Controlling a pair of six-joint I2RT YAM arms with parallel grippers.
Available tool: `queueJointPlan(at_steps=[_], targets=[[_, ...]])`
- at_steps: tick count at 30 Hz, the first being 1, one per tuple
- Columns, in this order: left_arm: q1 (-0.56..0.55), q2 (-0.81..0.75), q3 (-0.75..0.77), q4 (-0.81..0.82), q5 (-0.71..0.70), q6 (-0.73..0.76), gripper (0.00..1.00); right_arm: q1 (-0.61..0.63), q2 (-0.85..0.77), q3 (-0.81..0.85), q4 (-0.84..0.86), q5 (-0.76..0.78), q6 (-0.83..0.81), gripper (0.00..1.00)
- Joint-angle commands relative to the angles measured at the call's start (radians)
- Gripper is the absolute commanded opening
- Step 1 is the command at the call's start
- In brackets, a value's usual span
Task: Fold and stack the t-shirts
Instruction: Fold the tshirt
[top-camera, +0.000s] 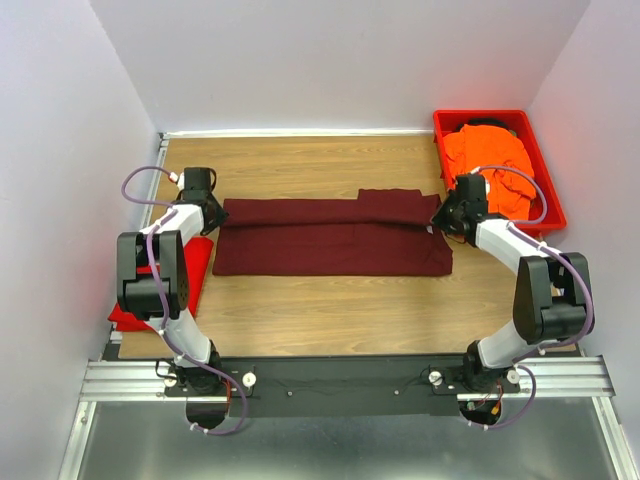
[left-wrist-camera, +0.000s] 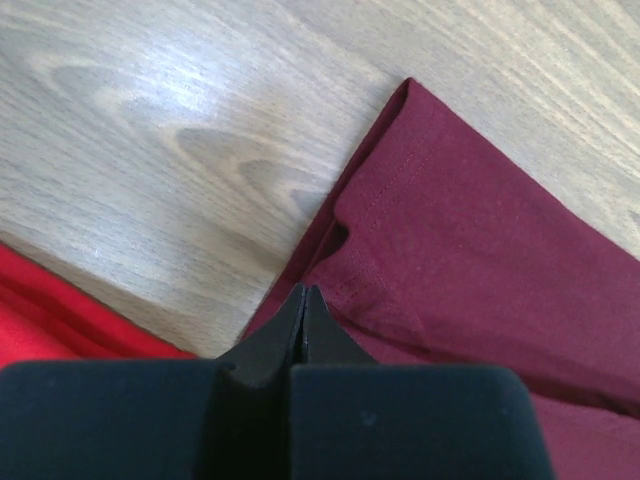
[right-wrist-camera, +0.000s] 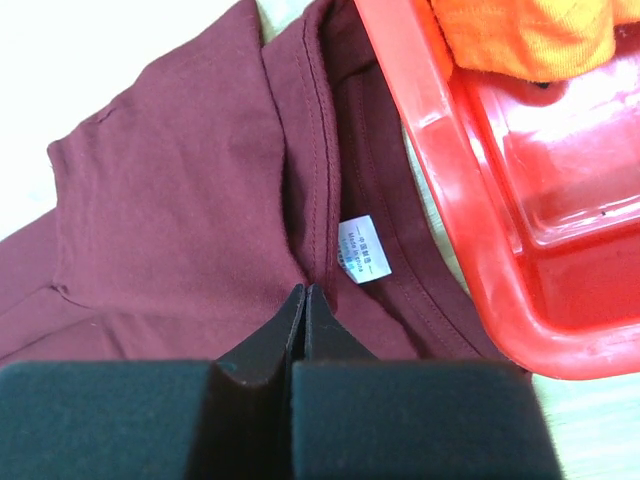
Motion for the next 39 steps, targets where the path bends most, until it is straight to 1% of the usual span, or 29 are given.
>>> queueJointPlan(at_steps=[1, 2, 4, 5, 7, 8, 9, 11, 13, 14, 18, 19, 20, 21, 22, 24, 25, 27, 28, 29, 31, 32, 34, 39], targets=[[0.008, -0.039, -0.014, 0.018, -0.010, -0.026, 0.00, -0.009, 0.001, -0.019, 0.021, -0.016, 0.003, 0.08], [0.008, -0.045, -0.016, 0.018, -0.018, -0.029, 0.04, -0.009, -0.002, -0.022, 0.021, -0.020, 0.002, 0.12], [0.008, -0.056, -0.011, 0.011, -0.021, -0.034, 0.19, -0.011, -0.024, -0.025, 0.019, -0.026, -0.009, 0.18], [0.010, -0.061, -0.007, 0.004, -0.025, -0.034, 0.24, -0.009, -0.036, -0.027, 0.018, -0.026, -0.016, 0.28], [0.010, -0.075, -0.002, -0.003, -0.024, -0.034, 0.33, -0.009, -0.059, -0.030, 0.016, -0.026, -0.021, 0.39], [0.010, -0.093, -0.003, -0.008, -0.033, -0.035, 0.42, -0.009, -0.085, -0.022, 0.005, -0.026, -0.023, 0.43], [0.010, -0.102, 0.003, -0.014, -0.034, -0.035, 0.44, -0.009, -0.094, -0.016, -0.001, -0.026, -0.024, 0.47], [0.010, -0.121, 0.016, -0.020, -0.033, -0.024, 0.47, -0.008, -0.096, 0.030, -0.021, -0.075, -0.035, 0.48], [0.008, -0.119, 0.042, -0.026, -0.002, -0.012, 0.47, 0.001, -0.068, 0.082, -0.039, -0.078, -0.055, 0.48], [0.005, -0.108, 0.053, -0.029, 0.014, -0.006, 0.46, 0.012, -0.050, 0.109, -0.057, -0.067, -0.059, 0.48], [-0.039, -0.079, 0.093, -0.029, 0.085, 0.018, 0.44, 0.084, 0.122, 0.282, -0.070, -0.029, -0.069, 0.48], [-0.052, -0.073, 0.101, -0.029, 0.094, 0.028, 0.44, 0.096, 0.160, 0.316, -0.071, 0.005, -0.079, 0.48], [-0.085, -0.067, 0.108, -0.032, 0.094, 0.034, 0.43, 0.107, 0.194, 0.344, -0.077, 0.052, -0.084, 0.48], [-0.099, -0.067, 0.118, -0.031, 0.132, 0.040, 0.43, 0.113, 0.264, 0.373, -0.082, 0.066, -0.087, 0.47], [-0.113, -0.065, 0.125, -0.028, 0.140, 0.052, 0.43, 0.112, 0.296, 0.436, -0.088, 0.075, -0.095, 0.47], [-0.165, -0.047, 0.162, -0.022, 0.166, 0.068, 0.43, 0.112, 0.355, 0.491, -0.097, 0.117, -0.102, 0.46], [-0.186, -0.036, 0.179, -0.019, 0.182, 0.080, 0.44, 0.112, 0.408, 0.542, -0.100, 0.128, -0.109, 0.46], [-0.232, 0.007, 0.234, -0.025, 0.218, 0.089, 0.44, 0.110, 0.465, 0.597, -0.110, 0.129, -0.116, 0.46], [-0.245, 0.017, 0.250, -0.026, 0.229, 0.089, 0.44, 0.112, 0.522, 0.622, -0.116, 0.123, -0.121, 0.46], [-0.256, 0.040, 0.263, -0.028, 0.237, 0.091, 0.44, 0.112, 0.547, 0.684, -0.145, 0.126, -0.124, 0.45], [-0.280, 0.056, 0.297, -0.039, 0.252, 0.092, 0.44, 0.112, 0.579, 0.720, -0.176, 0.163, -0.124, 0.44], [-0.292, 0.065, 0.312, -0.046, 0.263, 0.103, 0.44, 0.110, 0.587, 0.723, -0.179, 0.209, -0.125, 0.44], [-0.299, 0.073, 0.326, -0.057, 0.265, 0.114, 0.43, 0.110, 0.591, 0.725, -0.179, 0.244, -0.135, 0.44], [-0.303, 0.077, 0.322, -0.072, 0.268, 0.147, 0.44, 0.110, 0.601, 0.712, -0.182, 0.275, -0.147, 0.45]])
